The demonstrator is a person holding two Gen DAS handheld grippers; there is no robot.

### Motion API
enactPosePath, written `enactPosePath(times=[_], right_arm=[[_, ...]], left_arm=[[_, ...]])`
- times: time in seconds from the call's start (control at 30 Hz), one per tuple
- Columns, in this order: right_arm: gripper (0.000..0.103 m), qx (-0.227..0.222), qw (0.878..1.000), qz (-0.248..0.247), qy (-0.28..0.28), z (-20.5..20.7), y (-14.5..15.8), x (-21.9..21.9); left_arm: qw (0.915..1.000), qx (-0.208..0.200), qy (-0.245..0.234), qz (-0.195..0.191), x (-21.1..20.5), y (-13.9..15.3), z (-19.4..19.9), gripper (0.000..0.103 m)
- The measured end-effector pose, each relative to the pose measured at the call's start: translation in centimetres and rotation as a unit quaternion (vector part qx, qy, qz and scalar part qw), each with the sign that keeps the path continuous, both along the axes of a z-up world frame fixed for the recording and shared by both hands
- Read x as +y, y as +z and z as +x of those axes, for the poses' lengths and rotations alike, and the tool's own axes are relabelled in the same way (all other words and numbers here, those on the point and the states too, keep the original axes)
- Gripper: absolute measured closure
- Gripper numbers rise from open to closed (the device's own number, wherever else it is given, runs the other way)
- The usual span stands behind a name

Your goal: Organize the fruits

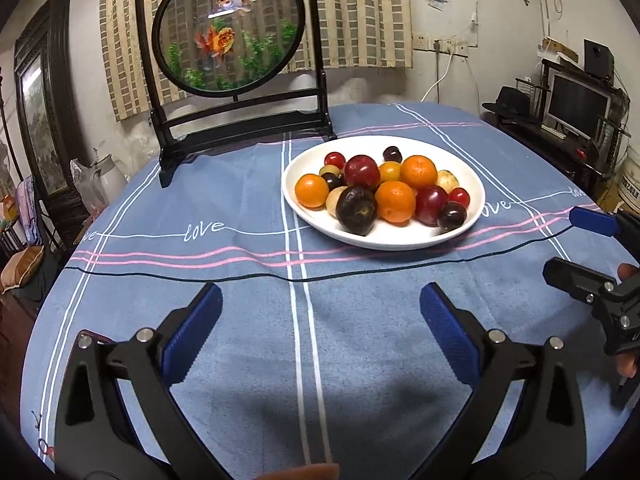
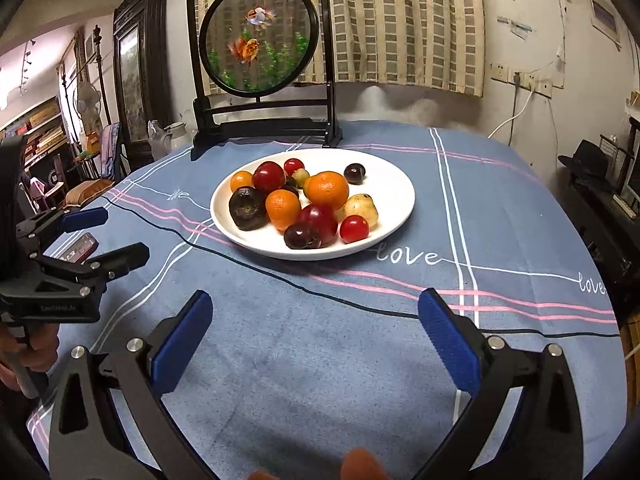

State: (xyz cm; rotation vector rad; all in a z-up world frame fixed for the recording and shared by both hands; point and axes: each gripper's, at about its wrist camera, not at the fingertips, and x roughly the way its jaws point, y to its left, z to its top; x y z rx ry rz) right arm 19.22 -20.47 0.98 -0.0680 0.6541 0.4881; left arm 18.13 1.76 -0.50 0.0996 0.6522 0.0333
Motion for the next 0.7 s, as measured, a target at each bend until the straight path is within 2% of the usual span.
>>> enactPosePath(times=[0.7], right_arm=[[0.001, -0.007, 1.000, -0.016, 0.014, -1.05, -0.13, 0.66]], left_arm=[[0.9999, 0.011, 0.008, -0.010, 0.34, -0.57, 0.13, 0.002]])
